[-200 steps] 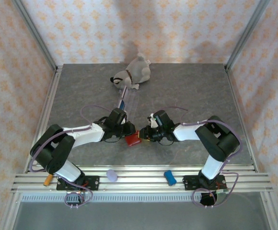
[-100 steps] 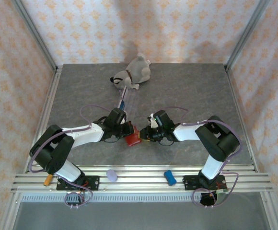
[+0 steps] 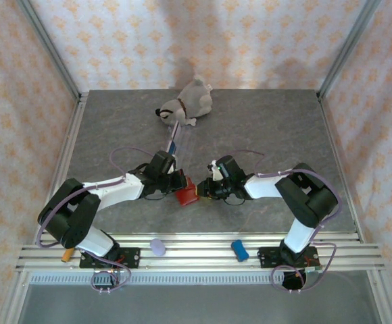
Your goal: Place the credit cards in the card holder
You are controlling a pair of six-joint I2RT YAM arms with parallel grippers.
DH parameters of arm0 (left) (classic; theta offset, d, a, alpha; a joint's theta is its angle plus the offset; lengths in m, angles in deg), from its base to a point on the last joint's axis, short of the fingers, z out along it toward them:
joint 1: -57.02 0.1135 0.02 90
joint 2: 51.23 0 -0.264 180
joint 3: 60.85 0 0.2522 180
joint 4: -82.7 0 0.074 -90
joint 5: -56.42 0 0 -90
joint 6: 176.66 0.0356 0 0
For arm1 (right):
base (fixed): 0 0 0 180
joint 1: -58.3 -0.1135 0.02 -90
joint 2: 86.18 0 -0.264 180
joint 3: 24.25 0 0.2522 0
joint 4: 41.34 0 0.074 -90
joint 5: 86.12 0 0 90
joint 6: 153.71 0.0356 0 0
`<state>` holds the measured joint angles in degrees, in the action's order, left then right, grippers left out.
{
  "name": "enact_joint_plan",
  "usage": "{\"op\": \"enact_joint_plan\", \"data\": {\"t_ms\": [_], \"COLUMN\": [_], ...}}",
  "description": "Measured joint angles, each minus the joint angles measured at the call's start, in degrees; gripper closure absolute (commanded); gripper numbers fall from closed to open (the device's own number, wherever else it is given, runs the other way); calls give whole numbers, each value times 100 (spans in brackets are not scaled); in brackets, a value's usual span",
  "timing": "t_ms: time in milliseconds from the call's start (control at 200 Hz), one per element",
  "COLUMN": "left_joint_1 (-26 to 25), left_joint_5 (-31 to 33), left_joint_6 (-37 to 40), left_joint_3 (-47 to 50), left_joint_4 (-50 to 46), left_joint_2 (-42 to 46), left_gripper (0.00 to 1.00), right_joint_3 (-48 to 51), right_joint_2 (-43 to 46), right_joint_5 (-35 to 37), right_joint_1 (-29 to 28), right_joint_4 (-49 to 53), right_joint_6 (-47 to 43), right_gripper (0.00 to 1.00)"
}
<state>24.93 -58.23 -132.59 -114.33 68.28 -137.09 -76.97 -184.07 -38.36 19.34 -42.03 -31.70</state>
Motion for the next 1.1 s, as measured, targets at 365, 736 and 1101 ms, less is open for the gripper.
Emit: {"op": "enact_joint_plan", "data": {"t_ms": [365,736,1101], "left_joint_1": [0,0,24], "left_joint_5": [-2,-20,-55], "left_joint_6": [-7,-55,-118], "left_joint_3": [173,284,402], "left_joint_4": [92,313,614], "left_joint_2": [-2,-28,-90], "left_gripper": [100,100,100], "right_joint_3": [-2,-4,-4], "right_joint_2": [0,0,0], "right_joint_5": [0,2,20], "right_joint_1": [0,-2,-7], "right_joint_4": [9,11,13], "right_joint_6": [-37,-37,-37], "right_gripper": [75,75,75]}}
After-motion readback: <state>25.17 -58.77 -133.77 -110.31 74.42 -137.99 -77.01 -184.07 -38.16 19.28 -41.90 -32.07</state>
